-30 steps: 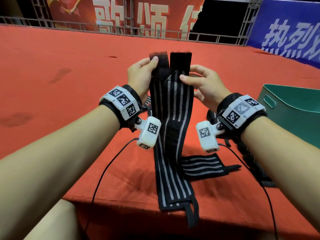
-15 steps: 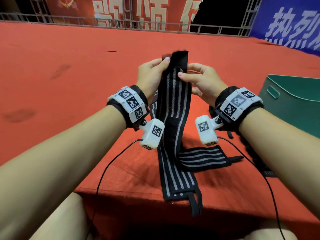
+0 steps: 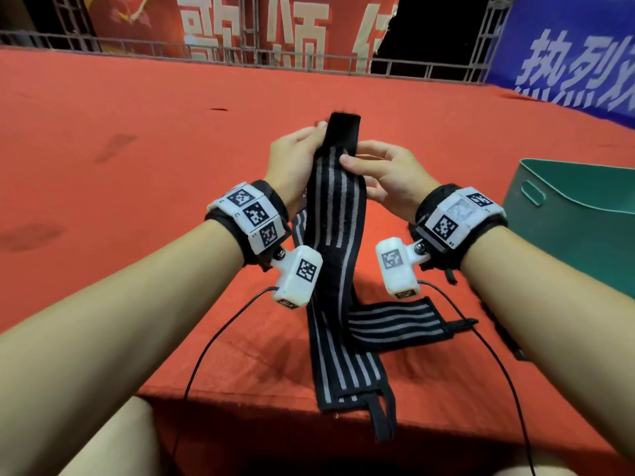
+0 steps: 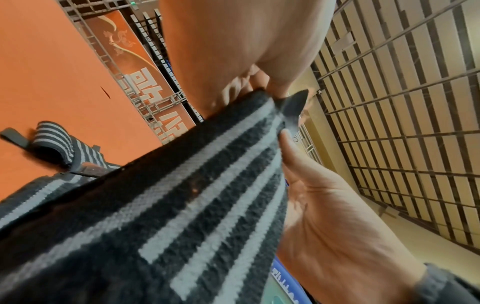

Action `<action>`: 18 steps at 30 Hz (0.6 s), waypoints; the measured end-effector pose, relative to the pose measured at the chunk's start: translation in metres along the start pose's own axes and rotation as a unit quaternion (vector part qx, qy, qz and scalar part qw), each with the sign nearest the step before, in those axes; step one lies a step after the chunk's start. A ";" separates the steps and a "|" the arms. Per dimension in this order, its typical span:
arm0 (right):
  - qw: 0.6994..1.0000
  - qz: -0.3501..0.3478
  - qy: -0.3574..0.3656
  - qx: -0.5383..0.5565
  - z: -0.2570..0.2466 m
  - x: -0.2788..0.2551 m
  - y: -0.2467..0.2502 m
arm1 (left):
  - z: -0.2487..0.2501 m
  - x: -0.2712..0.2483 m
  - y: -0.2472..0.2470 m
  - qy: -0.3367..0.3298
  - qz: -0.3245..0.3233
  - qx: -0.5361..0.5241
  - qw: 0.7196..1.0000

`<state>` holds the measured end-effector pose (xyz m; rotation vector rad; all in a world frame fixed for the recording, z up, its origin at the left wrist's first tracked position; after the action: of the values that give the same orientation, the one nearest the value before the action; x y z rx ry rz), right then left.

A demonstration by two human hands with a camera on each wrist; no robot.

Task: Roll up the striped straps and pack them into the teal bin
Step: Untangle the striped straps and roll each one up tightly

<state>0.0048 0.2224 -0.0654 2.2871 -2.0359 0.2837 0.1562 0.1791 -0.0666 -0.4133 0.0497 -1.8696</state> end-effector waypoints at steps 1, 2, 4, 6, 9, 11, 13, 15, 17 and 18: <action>1.000 0.008 0.001 -0.008 -0.001 0.002 0.000 | 0.003 -0.001 -0.002 0.003 0.005 -0.014 1.000; 1.000 0.014 0.004 -0.013 -0.003 0.003 0.000 | 0.005 -0.002 -0.004 0.002 0.006 -0.023 1.000; 1.000 0.019 0.009 -0.015 -0.005 0.004 0.000 | 0.009 -0.006 -0.006 -0.016 -0.008 -0.022 1.000; 1.000 0.020 0.012 -0.012 -0.005 0.004 0.000 | 0.010 -0.010 -0.006 -0.047 -0.027 -0.007 0.999; 0.999 0.031 0.016 -0.003 -0.002 0.002 -0.002 | 0.008 -0.014 -0.004 -0.078 -0.033 -0.003 0.996; 0.999 0.038 0.016 -0.001 0.001 0.001 -0.003 | 0.005 -0.015 -0.002 -0.088 -0.041 0.016 0.995; 0.999 0.043 0.015 -0.008 0.002 -0.001 -0.004 | 0.003 -0.014 0.000 -0.086 -0.047 0.038 0.994; 0.999 0.049 0.016 -0.012 0.003 -0.001 -0.005 | 0.001 -0.011 0.003 -0.082 -0.038 0.050 0.995; 0.998 0.054 0.014 -0.022 0.004 -0.003 -0.008 | 0.001 -0.005 0.006 -0.080 -0.020 0.055 0.995; 0.998 0.049 0.009 -0.050 0.005 -0.005 -0.010 | 0.003 -0.002 0.007 -0.080 -0.007 0.057 0.995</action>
<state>0.0150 0.2277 -0.0705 2.1247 -2.1053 0.2022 0.1634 0.1788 -0.0662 -0.4846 -0.1684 -1.8376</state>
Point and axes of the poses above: each hand's wrist, its own x-axis towards the middle knuckle, its own y-axis out of the back of the hand, z = x × y, the point moved 2 cm from there along x, towards the middle knuckle, and after that the axes turned 6 degrees about -z, right-handed, at the moved point
